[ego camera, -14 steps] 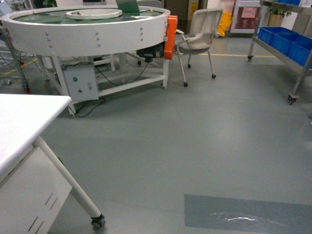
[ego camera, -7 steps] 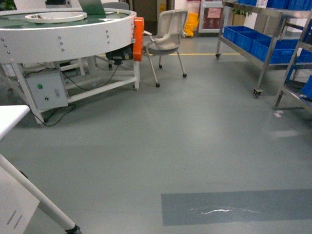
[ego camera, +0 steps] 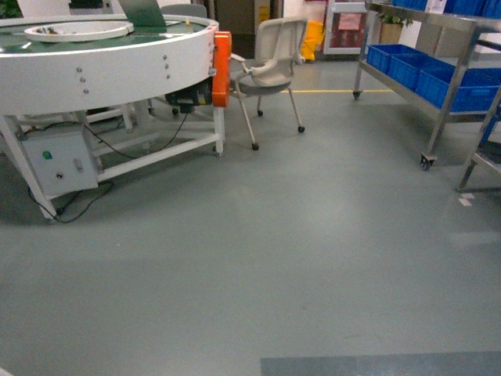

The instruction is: Pick red block from blue box to shelf

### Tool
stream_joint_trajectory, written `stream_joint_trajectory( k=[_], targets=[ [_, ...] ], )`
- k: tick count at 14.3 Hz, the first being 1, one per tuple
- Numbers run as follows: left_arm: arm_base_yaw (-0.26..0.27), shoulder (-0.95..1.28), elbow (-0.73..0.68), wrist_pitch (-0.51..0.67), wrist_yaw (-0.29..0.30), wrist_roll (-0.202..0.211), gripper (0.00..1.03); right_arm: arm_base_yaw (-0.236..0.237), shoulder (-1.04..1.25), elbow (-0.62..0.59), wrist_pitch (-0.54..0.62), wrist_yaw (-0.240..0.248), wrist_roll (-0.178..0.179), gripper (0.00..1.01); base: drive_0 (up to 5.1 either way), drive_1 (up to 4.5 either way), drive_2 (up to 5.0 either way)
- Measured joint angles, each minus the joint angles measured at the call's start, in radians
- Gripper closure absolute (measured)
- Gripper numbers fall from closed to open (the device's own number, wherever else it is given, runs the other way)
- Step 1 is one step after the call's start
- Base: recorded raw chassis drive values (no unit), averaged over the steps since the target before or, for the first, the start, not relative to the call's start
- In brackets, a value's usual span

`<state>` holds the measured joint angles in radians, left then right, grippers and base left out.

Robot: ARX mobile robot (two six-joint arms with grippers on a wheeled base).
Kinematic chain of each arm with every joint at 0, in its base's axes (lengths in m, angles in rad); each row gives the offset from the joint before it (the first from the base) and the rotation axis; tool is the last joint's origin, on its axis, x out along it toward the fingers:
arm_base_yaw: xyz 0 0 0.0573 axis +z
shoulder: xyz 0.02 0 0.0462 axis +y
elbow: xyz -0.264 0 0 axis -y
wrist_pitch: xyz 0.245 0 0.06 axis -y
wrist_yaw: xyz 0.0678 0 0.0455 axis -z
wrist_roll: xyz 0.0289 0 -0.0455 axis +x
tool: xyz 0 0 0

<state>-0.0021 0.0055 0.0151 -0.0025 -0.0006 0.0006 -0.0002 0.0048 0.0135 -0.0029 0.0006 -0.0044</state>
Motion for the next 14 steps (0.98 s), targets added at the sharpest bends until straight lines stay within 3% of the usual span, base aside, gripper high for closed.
stream_joint_trajectory(
  k=[14],
  targets=[
    [0.000,0.000,0.000,-0.006,0.000,0.000,0.05,0.000,0.000,0.000,-0.005,0.000,0.000,0.77,0.0,4.28,-4.3]
  ],
)
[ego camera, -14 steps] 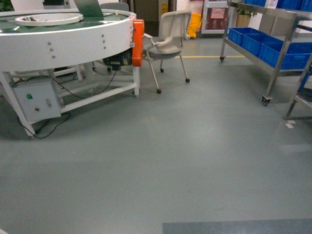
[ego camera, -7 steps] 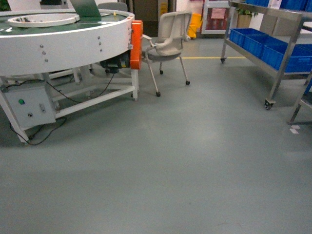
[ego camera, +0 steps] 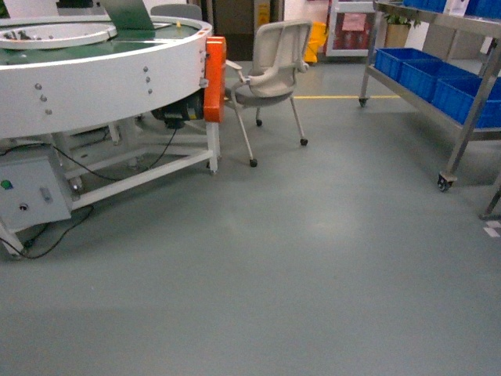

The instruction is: Pick red block from blue box to shelf

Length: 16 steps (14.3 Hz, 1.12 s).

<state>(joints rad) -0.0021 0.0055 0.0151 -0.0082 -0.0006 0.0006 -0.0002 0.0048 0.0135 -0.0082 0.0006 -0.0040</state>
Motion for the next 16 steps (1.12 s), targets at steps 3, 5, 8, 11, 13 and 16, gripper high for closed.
stream_joint_trajectory(
  k=[3,5,8,11,13,16],
  targets=[
    [0.000,0.000,0.000,0.003,0.000,0.000,0.05,0.000,0.000,0.000,0.003,0.000,0.000,0.77,-0.1,4.24,-4.4],
    [0.000,0.000,0.000,0.005,0.000,0.000,0.05,0.000,0.000,0.000,0.005,0.000,0.000,0.77,-0.1,4.25,-4.4],
    [0.000,0.000,0.000,0.001,0.000,0.000,0.05,0.000,0.000,0.000,0.002,0.000,0.000,0.77,-0.1,4.23,-4.4],
    [0.000,0.000,0.000,0.006,-0.001,0.000,0.05,0.000,0.000,0.000,0.005,0.000,0.000,0.77,0.0,4.26,-4.3],
    [0.000,0.000,0.000,0.005,0.000,0.000,0.05,0.000,0.000,0.000,0.008,0.000,0.000,0.77,-0.1,4.23,-4.4],
    [0.000,0.000,0.000,0.002,0.000,0.000,0.05,0.000,0.000,0.000,0.003,0.000,0.000,0.77,0.0,4.27,-4.4]
  ],
)
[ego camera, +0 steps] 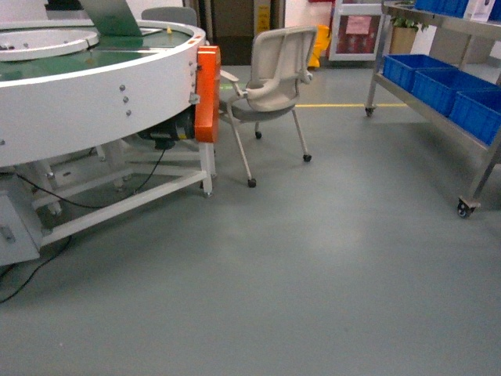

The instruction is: Pick red block from blue box to shelf

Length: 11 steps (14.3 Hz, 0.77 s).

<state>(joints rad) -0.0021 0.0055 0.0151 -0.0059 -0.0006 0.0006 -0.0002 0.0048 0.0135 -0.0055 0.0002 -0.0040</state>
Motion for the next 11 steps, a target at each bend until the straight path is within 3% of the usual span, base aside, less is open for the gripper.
stream_joint_trajectory(
  k=[11],
  targets=[
    [0.000,0.000,0.000,-0.003,-0.001,0.000,0.05,0.000,0.000,0.000,0.001,0.000,0.000,0.77,0.1,4.39,-4.2]
  ],
)
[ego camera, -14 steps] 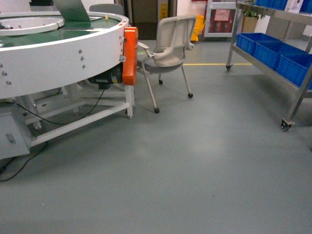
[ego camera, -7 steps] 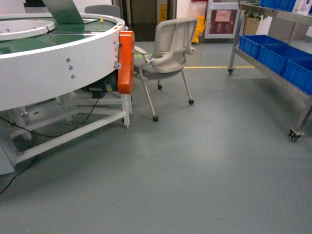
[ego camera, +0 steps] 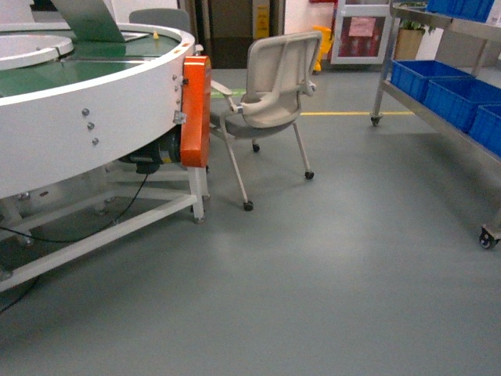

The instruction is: Pick red block from blue box to shelf

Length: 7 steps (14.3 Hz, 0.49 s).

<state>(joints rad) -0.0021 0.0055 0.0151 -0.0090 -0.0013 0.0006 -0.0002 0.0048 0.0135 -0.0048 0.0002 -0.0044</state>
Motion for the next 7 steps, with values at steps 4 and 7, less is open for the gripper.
stream_joint_trajectory(
  k=[4,7],
  targets=[
    [0.000,0.000,0.000,0.006,0.001,0.000,0.05,0.000,0.000,0.000,0.002,0.000,0.000,0.77,0.0,4.28,-4.4],
    [0.000,0.000,0.000,0.005,0.001,0.000,0.05,0.000,0.000,0.000,-0.002,0.000,0.000,0.77,0.0,4.29,-4.4]
  ],
)
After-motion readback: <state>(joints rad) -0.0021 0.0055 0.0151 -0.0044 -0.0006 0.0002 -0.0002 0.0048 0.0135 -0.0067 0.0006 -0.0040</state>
